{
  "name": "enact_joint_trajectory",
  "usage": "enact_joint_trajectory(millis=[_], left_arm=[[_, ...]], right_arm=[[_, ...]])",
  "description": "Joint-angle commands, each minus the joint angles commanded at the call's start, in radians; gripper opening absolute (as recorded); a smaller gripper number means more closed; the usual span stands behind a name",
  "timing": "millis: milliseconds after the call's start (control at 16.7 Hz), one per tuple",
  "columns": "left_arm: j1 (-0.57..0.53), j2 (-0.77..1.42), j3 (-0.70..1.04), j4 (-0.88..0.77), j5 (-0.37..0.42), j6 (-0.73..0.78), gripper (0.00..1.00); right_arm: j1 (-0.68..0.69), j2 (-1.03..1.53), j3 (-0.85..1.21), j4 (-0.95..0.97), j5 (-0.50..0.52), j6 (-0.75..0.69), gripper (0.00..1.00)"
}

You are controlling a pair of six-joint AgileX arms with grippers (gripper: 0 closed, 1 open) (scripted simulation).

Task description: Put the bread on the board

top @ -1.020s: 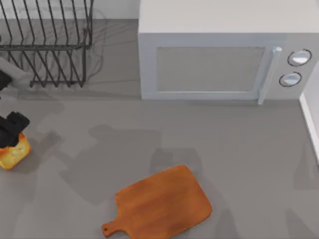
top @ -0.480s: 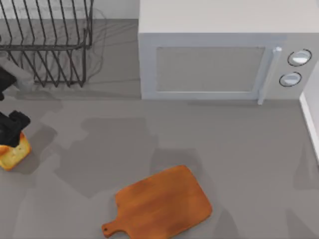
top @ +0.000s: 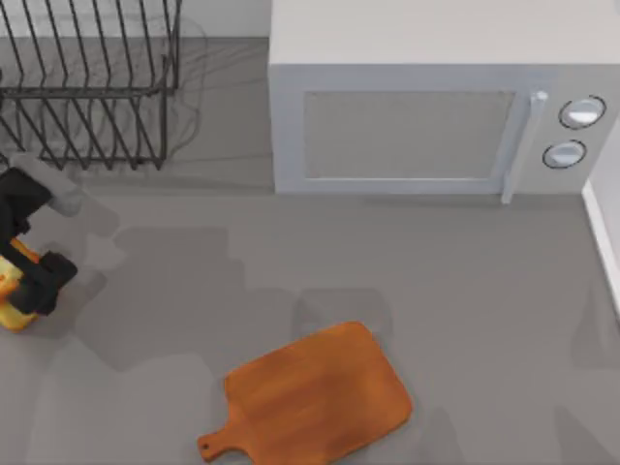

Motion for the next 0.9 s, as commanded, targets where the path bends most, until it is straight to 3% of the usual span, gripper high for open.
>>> enact_joint_trajectory(millis=[360,900], left_arm=[[0.001,0.019,-0.025,0.039,0.0,0.001,1.0],[0.001,0.019,-0.025,0.039,0.0,0.001,0.32]], right_arm=[[0.0,0.0,0.0,0.0,0.0,0.0,1.0],[0.0,0.0,0.0,0.0,0.0,0.0,1.0]])
